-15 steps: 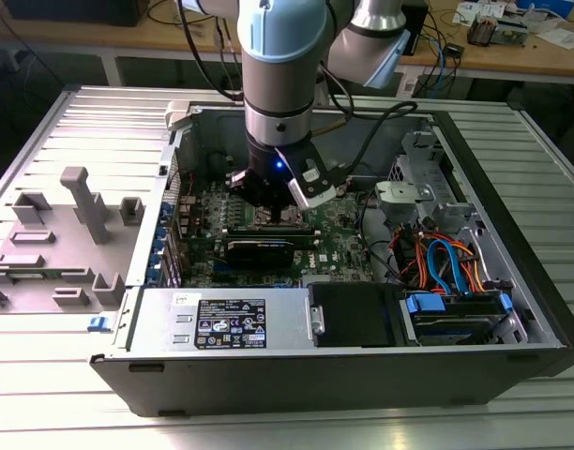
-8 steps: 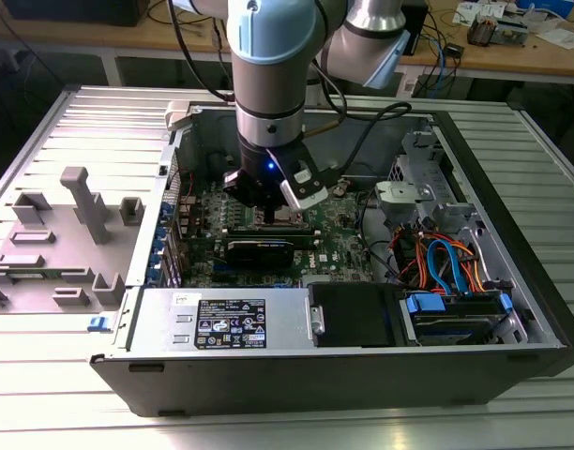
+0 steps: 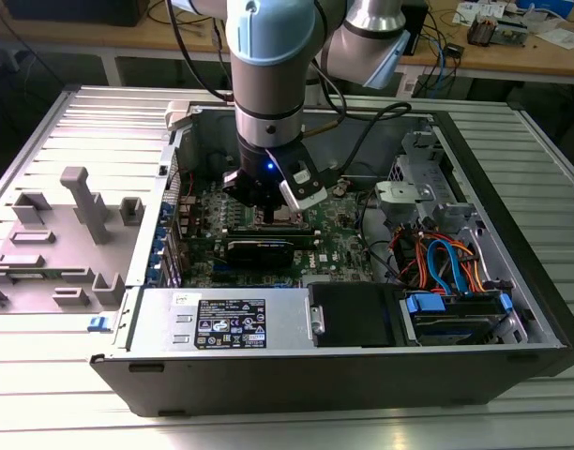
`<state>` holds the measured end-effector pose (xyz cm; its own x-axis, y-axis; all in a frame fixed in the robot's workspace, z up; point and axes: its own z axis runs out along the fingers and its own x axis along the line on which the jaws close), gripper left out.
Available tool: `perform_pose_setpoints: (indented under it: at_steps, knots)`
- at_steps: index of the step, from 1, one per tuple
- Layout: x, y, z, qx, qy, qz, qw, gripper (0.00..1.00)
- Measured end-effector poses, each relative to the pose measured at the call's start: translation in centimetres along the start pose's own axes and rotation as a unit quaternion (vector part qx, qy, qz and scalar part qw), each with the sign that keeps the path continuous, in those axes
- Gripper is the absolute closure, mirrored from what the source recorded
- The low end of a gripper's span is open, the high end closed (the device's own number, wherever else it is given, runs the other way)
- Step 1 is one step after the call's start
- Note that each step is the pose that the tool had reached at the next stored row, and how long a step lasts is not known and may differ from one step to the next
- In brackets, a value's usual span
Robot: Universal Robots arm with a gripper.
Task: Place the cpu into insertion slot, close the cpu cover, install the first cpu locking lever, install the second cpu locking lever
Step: 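Install the second cpu locking lever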
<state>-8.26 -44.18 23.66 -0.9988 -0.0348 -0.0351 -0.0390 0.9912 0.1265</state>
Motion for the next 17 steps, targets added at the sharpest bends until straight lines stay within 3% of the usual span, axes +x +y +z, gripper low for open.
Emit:
perform_pose_setpoints:
  at_steps: [8,11,14,17]
  knots:
    - [0.01,0.00,0.01,-0.0010,0.0000,0.000,1.00000,0.89]
    - [0.06,-0.02,0.12,-0.0034,0.0001,0.000,0.99999,0.89]
    - [0.20,-0.07,0.33,-0.0042,0.0024,0.001,0.99999,0.89]
    - [0.47,-0.07,0.42,-0.0072,0.0036,0.001,0.99997,0.89]
